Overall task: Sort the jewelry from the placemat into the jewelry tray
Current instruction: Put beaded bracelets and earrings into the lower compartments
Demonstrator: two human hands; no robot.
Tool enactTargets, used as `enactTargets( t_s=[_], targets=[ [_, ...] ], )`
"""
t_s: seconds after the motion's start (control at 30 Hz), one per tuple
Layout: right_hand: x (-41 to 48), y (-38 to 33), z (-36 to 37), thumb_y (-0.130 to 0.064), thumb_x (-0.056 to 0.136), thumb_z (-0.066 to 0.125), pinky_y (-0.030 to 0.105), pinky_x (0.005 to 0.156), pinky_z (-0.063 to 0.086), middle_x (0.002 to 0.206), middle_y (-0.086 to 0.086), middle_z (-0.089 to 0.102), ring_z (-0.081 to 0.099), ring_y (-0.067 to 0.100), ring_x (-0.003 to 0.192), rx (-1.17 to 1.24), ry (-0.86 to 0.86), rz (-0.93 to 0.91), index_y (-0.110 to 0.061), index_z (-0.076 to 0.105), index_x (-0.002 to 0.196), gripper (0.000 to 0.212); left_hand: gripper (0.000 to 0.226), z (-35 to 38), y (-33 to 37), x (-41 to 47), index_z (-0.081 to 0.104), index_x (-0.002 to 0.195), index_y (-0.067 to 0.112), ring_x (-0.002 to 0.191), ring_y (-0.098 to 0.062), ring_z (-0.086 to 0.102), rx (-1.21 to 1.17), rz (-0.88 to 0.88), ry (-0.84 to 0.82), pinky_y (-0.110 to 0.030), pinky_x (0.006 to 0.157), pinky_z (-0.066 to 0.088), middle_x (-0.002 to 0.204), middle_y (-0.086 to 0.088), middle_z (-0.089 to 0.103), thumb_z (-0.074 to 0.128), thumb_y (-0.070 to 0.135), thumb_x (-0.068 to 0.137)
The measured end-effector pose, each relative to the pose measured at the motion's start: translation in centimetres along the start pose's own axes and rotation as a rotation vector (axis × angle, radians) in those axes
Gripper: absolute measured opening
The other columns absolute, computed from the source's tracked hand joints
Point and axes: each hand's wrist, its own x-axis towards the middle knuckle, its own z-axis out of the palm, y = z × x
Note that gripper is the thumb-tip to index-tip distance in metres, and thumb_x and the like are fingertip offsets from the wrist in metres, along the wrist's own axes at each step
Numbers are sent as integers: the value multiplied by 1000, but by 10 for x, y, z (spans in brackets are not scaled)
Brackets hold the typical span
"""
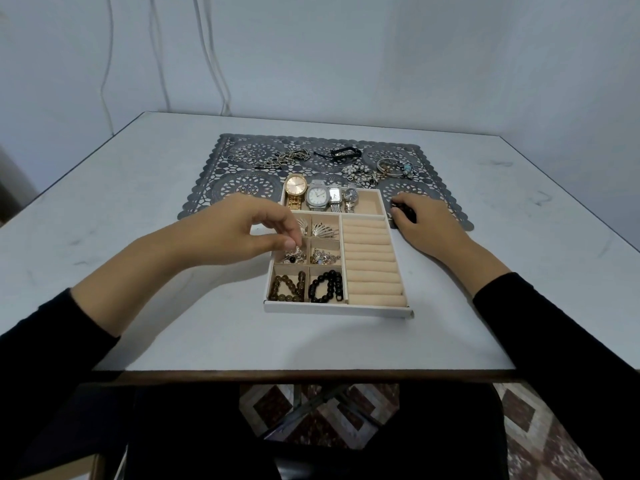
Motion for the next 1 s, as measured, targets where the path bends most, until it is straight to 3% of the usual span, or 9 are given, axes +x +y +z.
enactTargets(
  t_s=[0.1, 0.27, 0.43, 0.57, 0.67, 0.8, 0.93, 1.0],
  targets=[
    [0, 0, 0, -24, 98, 48, 19, 77, 32, 113, 6, 66, 56, 18, 102, 0, 5, 1, -12, 59, 124, 31, 10, -2, 1, 5, 70, 89, 31, 90, -5, 65, 107, 18, -70, -19, 85, 46, 86, 16, 69, 69, 22, 88],
    [0, 0, 0, -24, 98, 48, 18, 78, 31, 114, 6, 66, 56, 17, 102, 5, 6, 1, -12, 58, 125, 32, 14, -2, 2, 16, 71, 85, 32, 82, -1, 63, 237, -9, -126, -8, 76, 39, 83, 16, 69, 69, 17, 88],
    [0, 0, 0, -24, 98, 48, 18, 78, 31, 115, 5, 65, 56, 17, 104, 11, 4, 1, -12, 58, 125, 32, 12, -4, 0, 21, 76, 92, 32, 88, 8, 62, 272, -52, -127, -19, 85, 47, 86, 19, 73, 73, 22, 86],
    [1, 1, 0, -24, 97, 48, 20, 79, 32, 114, 5, 65, 56, 18, 104, 19, 3, 7, -12, 59, 125, 31, 19, -4, 1, 21, 76, 100, 33, 86, 15, 60, 289, -59, -81, -3, 74, 40, 87, 19, 75, 75, 24, 83],
    [1, 0, 0, -24, 98, 48, 20, 79, 33, 113, 5, 65, 55, 16, 102, 18, 0, 6, -13, 59, 125, 31, 21, -2, -1, 21, 77, 100, 32, 77, 19, 59, 306, -49, -50, 0, 66, 38, 86, 17, 75, 77, 23, 81],
    [0, 0, -1, -24, 98, 48, 19, 78, 32, 112, 4, 65, 51, 10, 94, 23, -5, 6, -13, 59, 124, 31, 21, -2, 2, 17, 77, 98, 34, 74, 21, 58, 270, -38, -34, -1, 66, 38, 86, 17, 75, 77, 22, 81],
    [1, 0, -2, -24, 97, 49, 20, 77, 32, 110, 6, 66, 52, 12, 93, 25, -8, 8, -13, 59, 123, 30, 18, -11, 6, 14, 76, 96, 30, 59, 22, 54, 147, -61, 18, 1, 58, 36, 83, 17, 73, 76, 19, 81],
    [1, 0, -3, -24, 97, 49, 18, 76, 32, 110, 5, 66, 55, 15, 96, 20, -10, 6, -13, 60, 122, 30, 17, -18, 4, 14, 76, 94, 33, 71, 15, 62, 85, -69, 66, -1, 65, 42, 82, 21, 73, 75, 23, 80]
  ],
)
